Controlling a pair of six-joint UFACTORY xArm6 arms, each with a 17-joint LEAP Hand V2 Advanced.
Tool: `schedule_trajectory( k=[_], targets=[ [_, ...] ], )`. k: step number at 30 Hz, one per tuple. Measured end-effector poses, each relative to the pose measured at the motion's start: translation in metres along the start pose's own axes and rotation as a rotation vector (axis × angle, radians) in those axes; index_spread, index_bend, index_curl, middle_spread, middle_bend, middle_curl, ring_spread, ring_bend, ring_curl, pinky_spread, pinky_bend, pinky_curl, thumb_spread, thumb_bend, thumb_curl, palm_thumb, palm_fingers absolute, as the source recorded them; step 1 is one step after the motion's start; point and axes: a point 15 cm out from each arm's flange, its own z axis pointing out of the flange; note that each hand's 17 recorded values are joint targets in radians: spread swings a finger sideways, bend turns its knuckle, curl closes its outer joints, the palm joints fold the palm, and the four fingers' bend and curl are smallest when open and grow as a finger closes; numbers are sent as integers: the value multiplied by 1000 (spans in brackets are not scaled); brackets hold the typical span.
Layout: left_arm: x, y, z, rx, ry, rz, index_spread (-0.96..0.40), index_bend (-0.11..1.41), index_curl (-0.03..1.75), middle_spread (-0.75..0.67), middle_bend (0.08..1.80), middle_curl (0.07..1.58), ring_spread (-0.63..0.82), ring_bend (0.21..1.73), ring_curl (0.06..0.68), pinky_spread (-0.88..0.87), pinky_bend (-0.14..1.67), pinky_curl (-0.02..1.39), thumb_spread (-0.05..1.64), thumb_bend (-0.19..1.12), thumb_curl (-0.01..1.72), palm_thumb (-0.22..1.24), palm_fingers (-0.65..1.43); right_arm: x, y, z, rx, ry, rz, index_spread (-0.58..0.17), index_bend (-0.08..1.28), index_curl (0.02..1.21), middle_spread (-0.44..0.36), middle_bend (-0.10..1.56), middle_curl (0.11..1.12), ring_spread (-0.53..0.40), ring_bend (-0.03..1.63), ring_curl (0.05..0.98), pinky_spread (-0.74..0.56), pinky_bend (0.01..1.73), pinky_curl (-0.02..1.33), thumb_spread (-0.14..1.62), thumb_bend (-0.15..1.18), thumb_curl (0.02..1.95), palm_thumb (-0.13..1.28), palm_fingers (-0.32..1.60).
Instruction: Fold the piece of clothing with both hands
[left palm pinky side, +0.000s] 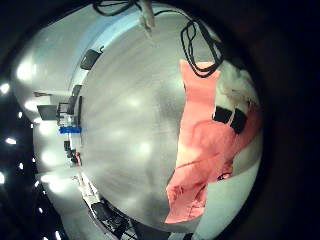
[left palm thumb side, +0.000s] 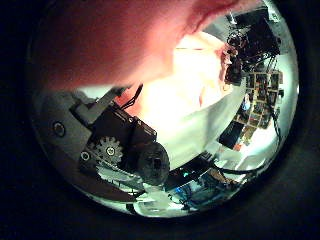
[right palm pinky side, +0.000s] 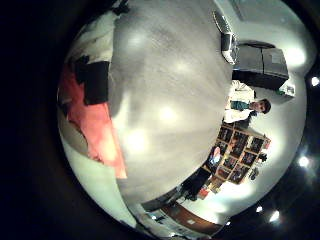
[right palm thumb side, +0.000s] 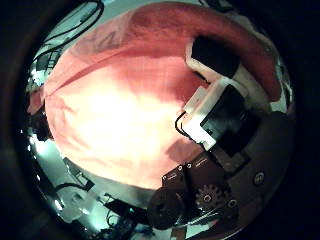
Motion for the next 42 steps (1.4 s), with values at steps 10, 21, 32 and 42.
schedule_trajectory(
  k=[10, 21, 32, 42],
  targets=[
    [-24, -1, -30, 61, -28, -65, -454, 142, 1247, -531, 472, 1019, -356, 1092, 410, -493, 1050, 533, 1047, -25, 534, 724, 288, 58, -11, -47, 139, -35, 122, -374, 232, 691, -234, 795, 685, -259, 1323, 613, -366, 1235, 801, 1374, -27, 390, 684, 219],
    [-43, 27, -83, 81, -28, -88, -280, 199, 988, -122, 229, 809, -62, 923, 345, -128, 756, 467, 1098, -25, 471, 675, 110, 107, 23, -101, 163, -35, 150, -370, 338, 608, -230, 666, 570, -202, 1062, 478, -34, 807, 634, 1376, -23, 345, 568, 133],
    [8, 92, -41, -109, 184, 39, -170, 192, 816, 17, 194, 659, 45, 821, 295, 60, 566, 401, 1141, -20, 427, 629, 153, 88, 104, -64, -157, -138, -50, -345, 254, 489, -127, 489, 453, -65, 722, 343, 220, 583, 483, 1300, -24, 309, 409, -2],
    [12, 106, 17, -161, 210, 95, -126, 193, 699, 33, 180, 551, 80, 777, 271, 131, 475, 370, 1168, -17, 402, 633, 176, 78, 122, -3, -285, -178, -101, -326, 168, 408, -43, 352, 385, -1, 573, 283, 268, 493, 400, 1201, -22, 308, 374, 43]
  ],
)
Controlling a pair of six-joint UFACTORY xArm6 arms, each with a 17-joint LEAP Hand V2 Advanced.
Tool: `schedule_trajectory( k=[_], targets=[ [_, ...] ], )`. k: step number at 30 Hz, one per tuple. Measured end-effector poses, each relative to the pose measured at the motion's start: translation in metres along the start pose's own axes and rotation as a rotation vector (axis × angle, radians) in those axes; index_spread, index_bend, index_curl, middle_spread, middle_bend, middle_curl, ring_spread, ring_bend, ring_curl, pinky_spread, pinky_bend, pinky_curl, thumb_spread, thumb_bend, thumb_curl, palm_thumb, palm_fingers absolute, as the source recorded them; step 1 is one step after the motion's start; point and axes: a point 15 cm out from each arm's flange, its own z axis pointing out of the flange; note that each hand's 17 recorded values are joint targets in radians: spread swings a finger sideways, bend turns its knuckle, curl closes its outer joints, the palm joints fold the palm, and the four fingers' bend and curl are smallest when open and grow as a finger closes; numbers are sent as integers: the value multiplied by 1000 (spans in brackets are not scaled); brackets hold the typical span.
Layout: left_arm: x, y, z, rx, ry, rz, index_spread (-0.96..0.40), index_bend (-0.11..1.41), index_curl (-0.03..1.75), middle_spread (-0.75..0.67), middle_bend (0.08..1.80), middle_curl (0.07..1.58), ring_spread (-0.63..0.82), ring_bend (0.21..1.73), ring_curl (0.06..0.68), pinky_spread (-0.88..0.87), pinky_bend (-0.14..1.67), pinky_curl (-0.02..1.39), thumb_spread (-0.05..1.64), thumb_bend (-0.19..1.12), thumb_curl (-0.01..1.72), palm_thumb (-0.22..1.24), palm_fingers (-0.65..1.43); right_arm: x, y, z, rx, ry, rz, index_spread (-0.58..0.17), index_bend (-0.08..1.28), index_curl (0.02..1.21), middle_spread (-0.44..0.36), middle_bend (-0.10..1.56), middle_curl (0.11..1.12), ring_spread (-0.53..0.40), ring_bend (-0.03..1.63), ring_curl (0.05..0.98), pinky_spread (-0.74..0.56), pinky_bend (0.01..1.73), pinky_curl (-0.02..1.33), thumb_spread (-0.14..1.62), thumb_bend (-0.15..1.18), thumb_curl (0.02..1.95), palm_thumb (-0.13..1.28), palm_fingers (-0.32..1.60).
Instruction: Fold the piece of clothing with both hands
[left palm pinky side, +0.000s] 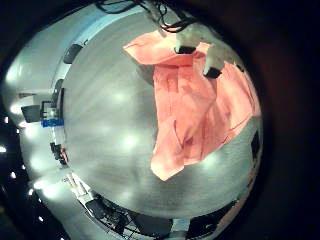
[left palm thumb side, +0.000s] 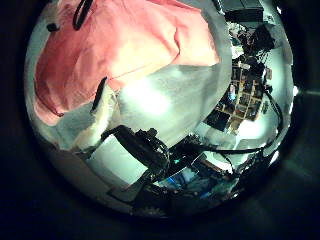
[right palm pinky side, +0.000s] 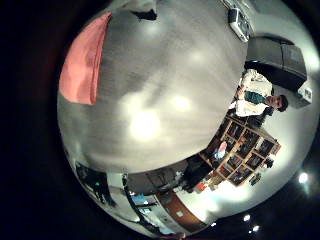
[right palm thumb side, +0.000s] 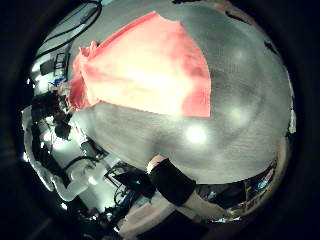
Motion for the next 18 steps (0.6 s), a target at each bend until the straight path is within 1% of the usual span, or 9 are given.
schedule_trajectory(
  k=[6, 10, 15, 18],
  targets=[
    [1, -3, 24, -45, 18, 10, -109, 191, 648, 49, 179, 499, 108, 751, 258, 160, 442, 360, 1176, -18, 394, 621, 182, 1, -7, 29, -59, -18, -3, -309, 157, 364, -8, 312, 367, 21, 526, 267, 270, 472, 374, 1149, -24, 314, 372, 55],
    [0, -4, 38, -72, 23, 9, -102, 192, 621, 52, 178, 470, 116, 736, 251, 170, 427, 357, 1172, -18, 389, 613, 190, -2, -11, 38, -73, -18, -11, -298, 153, 340, 8, 293, 360, 36, 506, 261, 269, 462, 361, 1129, -25, 316, 368, 60],
    [-1, -6, 49, -91, 27, 12, -97, 193, 594, 53, 179, 442, 124, 722, 244, 175, 408, 354, 1172, -17, 385, 615, 202, -10, -13, 52, -103, -22, -28, -289, 152, 317, 20, 274, 355, 51, 489, 258, 277, 456, 349, 1106, -23, 320, 374, 66],
    [-2, -9, 49, -88, 24, 13, -96, 193, 580, 53, 179, 428, 127, 716, 240, 176, 398, 352, 1172, -17, 382, 616, 209, -14, -14, 57, -112, -22, -33, -283, 153, 307, 27, 266, 352, 56, 483, 256, 281, 446, 342, 1094, -23, 323, 378, 71]
  ],
)
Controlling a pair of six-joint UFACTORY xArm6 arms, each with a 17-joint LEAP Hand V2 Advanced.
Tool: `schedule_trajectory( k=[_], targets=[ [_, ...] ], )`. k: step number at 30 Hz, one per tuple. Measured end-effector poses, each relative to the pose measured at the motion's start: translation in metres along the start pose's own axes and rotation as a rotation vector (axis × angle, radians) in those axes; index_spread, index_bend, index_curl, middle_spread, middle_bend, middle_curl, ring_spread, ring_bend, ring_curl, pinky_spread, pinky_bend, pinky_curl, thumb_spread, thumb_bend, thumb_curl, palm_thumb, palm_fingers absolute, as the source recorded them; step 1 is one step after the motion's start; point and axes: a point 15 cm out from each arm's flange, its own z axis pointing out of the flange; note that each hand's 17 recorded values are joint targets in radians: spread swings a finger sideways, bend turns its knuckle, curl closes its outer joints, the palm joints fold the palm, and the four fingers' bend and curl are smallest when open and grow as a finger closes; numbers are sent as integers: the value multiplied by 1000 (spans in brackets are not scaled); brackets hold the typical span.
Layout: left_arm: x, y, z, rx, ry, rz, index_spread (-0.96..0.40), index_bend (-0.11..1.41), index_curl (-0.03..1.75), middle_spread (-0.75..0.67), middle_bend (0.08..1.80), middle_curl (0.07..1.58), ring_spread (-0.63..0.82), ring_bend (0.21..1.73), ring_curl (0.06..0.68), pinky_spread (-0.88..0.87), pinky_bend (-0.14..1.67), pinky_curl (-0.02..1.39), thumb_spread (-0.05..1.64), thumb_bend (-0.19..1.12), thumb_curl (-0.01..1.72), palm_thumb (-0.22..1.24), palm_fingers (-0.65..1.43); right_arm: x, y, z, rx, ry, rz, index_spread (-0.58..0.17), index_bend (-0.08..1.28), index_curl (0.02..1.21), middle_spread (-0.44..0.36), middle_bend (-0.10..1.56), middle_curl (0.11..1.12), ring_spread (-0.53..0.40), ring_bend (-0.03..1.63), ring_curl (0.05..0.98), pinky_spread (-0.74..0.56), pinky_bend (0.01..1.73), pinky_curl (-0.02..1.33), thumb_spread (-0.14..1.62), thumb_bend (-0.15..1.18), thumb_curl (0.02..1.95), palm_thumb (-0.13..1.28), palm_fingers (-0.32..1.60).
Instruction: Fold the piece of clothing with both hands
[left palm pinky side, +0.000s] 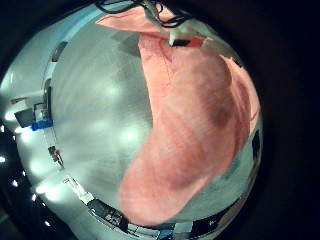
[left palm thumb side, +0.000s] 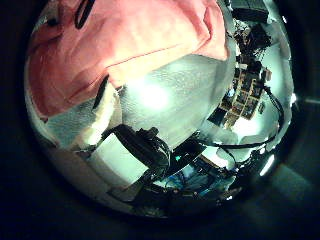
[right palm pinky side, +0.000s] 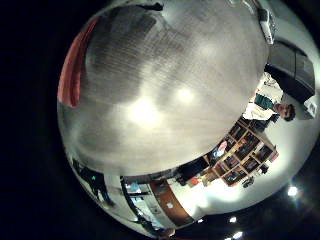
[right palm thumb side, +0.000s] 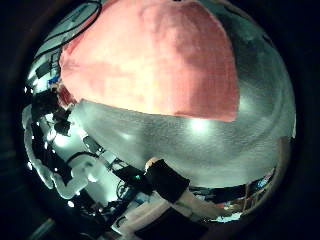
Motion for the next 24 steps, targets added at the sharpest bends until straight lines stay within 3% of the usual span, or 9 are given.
schedule_trajectory(
  k=[10, 16, 19, 24],
  targets=[
    [-4, 0, -4, 2, -3, -5, -93, 191, 540, 53, 180, 394, 130, 697, 232, 177, 375, 350, 1175, -16, 378, 620, 226, -19, -9, 14, -36, 19, -34, -255, 151, 284, 34, 251, 350, 67, 474, 257, 284, 429, 325, 1063, -21, 333, 427, 105],
    [-6, -1, -8, 7, -3, -8, -93, 191, 528, 53, 182, 384, 126, 686, 228, 177, 365, 349, 1180, -16, 379, 625, 236, -26, -13, 17, -52, 49, -58, -213, 143, 271, -9, 291, 364, -11, 547, 272, 238, 413, 310, 1045, -13, 349, 500, 217],
    [-7, 0, -9, 8, -3, -9, -93, 191, 520, 53, 185, 379, 125, 680, 225, 177, 358, 348, 1182, -16, 378, 628, 243, -27, -12, 18, -59, 54, -55, -209, 139, 261, -56, 366, 393, -105, 640, 297, 118, 416, 303, 1036, -14, 361, 549, 333],
    [-7, 1, -13, 12, -3, -10, -92, 192, 511, 49, 182, 372, 126, 677, 225, 177, 348, 347, 1178, -16, 379, 634, 250, -27, -11, 17, -61, 55, -54, -271, 156, 249, -159, 514, 472, -242, 890, 381, -188, 592, 325, 1025, -15, 378, 616, 701]
  ],
)
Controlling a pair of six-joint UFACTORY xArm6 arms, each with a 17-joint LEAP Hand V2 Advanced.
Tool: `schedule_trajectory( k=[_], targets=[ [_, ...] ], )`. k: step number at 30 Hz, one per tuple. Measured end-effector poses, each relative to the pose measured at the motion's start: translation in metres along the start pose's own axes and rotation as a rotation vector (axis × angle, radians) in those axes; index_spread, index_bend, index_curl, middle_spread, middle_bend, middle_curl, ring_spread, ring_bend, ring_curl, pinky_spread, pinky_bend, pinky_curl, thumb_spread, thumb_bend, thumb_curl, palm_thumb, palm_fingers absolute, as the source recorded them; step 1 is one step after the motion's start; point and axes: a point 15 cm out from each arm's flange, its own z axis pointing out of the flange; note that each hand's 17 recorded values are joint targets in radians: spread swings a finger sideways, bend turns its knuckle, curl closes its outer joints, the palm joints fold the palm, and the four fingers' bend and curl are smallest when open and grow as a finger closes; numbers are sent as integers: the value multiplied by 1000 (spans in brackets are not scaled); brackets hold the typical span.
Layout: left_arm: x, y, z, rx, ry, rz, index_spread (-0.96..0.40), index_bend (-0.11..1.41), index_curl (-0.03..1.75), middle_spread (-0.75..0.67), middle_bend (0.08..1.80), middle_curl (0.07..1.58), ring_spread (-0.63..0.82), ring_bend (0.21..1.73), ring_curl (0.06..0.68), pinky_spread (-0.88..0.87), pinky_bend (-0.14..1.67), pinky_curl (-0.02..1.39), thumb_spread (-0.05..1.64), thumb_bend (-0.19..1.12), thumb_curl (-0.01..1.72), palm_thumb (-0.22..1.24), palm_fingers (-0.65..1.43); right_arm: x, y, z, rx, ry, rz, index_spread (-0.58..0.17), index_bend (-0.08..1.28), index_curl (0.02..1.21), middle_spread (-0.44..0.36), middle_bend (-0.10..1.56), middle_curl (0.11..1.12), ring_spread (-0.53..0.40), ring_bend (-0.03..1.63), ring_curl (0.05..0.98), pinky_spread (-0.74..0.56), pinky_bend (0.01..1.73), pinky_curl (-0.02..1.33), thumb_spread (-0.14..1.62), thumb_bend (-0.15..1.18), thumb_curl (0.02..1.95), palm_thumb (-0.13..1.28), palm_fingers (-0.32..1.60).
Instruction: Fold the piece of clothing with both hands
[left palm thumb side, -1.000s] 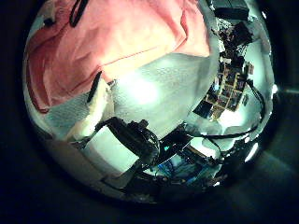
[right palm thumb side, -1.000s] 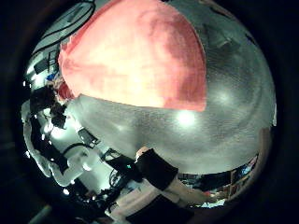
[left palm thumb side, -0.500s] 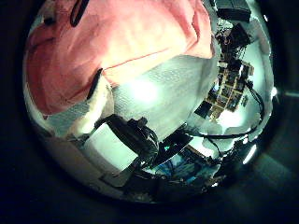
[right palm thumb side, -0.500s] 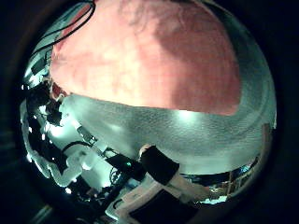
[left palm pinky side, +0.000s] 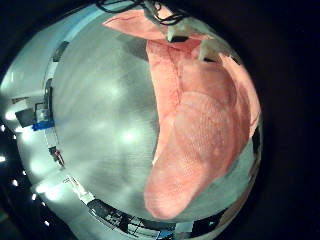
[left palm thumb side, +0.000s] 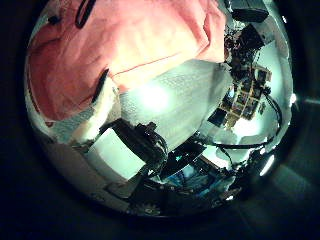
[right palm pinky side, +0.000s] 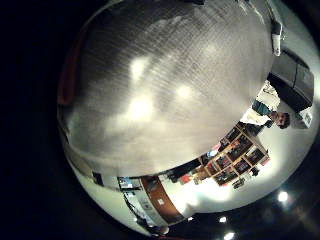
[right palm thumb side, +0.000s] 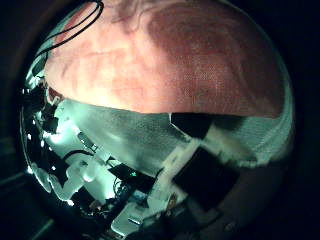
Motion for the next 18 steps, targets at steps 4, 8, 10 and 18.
schedule_trajectory(
  k=[4, 8, 10, 18],
  targets=[
    [0, 0, -2, 2, 0, 0, -92, 191, 505, 42, 183, 368, 126, 677, 223, 177, 343, 347, 1178, -15, 381, 638, 255, 5, 2, -5, -1, 39, -2, -364, 262, 302, -236, 659, 571, -287, 1013, 454, -349, 755, 394, 1013, -8, 397, 690, 1004],
    [0, 1, -2, 1, 1, -1, -92, 189, 498, 40, 185, 367, 121, 676, 222, 170, 336, 347, 1178, -16, 382, 640, 260, 6, 4, -9, -9, 79, -11, -430, 476, 423, -289, 778, 673, -300, 1071, 525, -388, 910, 495, 994, -8, 418, 759, 1132],
    [1, 1, -2, 1, 2, 0, -92, 194, 497, 39, 183, 365, 119, 675, 221, 168, 334, 347, 1178, -16, 383, 640, 262, 6, 8, -9, -29, 86, -7, -448, 590, 491, -300, 827, 721, -303, 1115, 558, -381, 989, 543, 980, -2, 434, 808, 1138],
    [1, 3, -10, 8, 4, -2, -96, 205, 500, 34, 180, 359, 115, 662, 214, 165, 315, 345, 1178, -16, 379, 652, 279, 3, 13, -13, -54, 136, 0, -420, 970, 738, -295, 1061, 898, -303, 1241, 678, -318, 1182, 717, 954, 48, 527, 1044, 1078]
  ],
)
